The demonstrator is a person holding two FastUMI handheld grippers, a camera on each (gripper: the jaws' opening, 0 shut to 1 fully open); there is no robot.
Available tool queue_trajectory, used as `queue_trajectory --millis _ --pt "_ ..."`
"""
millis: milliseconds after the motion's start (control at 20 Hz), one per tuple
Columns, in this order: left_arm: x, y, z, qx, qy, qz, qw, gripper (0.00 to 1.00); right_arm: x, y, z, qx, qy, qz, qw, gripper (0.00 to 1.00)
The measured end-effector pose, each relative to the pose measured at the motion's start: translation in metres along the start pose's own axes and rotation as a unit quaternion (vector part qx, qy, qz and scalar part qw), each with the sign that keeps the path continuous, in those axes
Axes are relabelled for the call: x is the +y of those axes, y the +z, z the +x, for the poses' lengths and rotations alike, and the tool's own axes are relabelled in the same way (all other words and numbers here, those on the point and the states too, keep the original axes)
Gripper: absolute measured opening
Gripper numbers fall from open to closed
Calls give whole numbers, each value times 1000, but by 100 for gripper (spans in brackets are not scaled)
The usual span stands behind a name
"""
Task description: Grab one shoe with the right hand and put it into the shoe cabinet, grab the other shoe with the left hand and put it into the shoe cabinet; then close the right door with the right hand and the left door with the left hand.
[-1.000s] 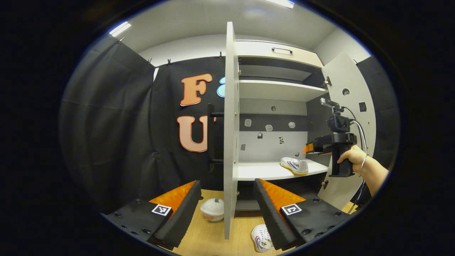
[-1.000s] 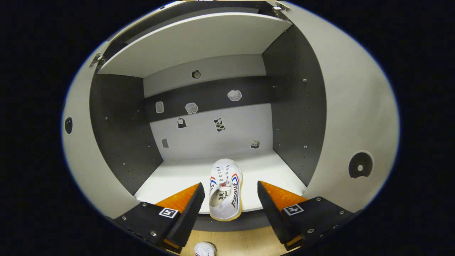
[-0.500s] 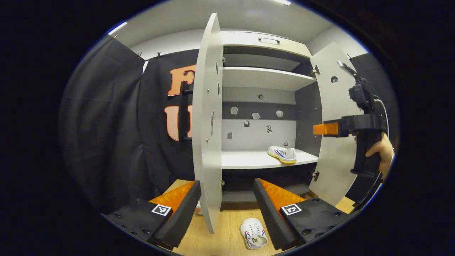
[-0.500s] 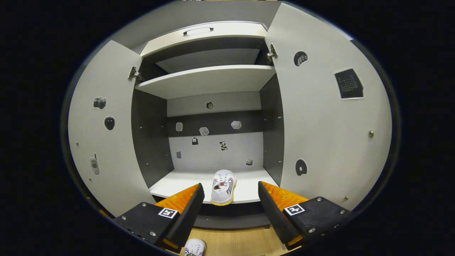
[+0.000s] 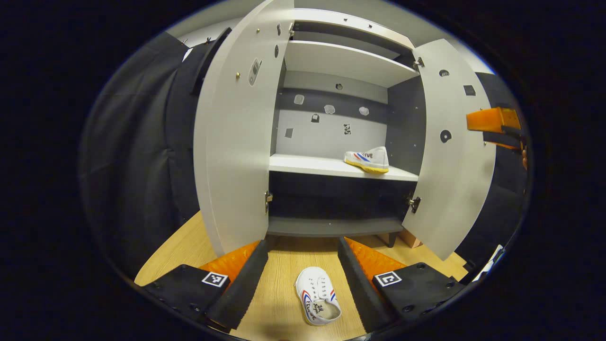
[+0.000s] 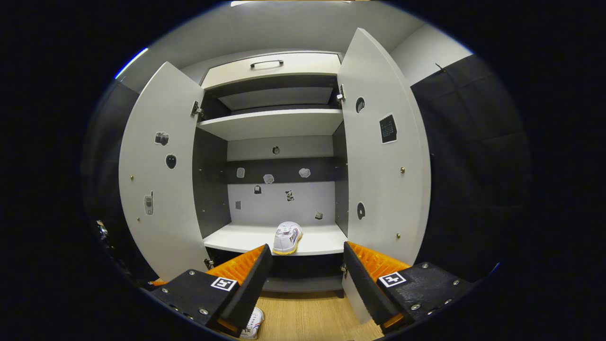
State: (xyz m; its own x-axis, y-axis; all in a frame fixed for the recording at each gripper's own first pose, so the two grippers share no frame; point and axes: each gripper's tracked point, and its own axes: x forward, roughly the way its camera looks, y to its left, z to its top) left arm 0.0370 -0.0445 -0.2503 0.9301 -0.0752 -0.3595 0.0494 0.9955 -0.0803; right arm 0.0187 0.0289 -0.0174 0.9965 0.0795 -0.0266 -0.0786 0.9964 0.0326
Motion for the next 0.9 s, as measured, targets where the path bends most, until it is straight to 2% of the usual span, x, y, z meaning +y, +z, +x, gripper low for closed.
queue_trajectory --millis 500,700,850,900 --pt "-11 -140 46 120 -12 37 992 97 -21 -32 -19 29 -6 -5 1000 93" --pt "-3 -187 54 185 2 -5 983 97 -21 -40 -20 36 -3 -6 999 93" --pt "3 -206 61 209 2 -21 978 95 -21 -47 -18 48 1 1 999 93" --pt "6 -213 65 217 2 -21 976 98 -21 -49 -17 51 1 0 999 93"
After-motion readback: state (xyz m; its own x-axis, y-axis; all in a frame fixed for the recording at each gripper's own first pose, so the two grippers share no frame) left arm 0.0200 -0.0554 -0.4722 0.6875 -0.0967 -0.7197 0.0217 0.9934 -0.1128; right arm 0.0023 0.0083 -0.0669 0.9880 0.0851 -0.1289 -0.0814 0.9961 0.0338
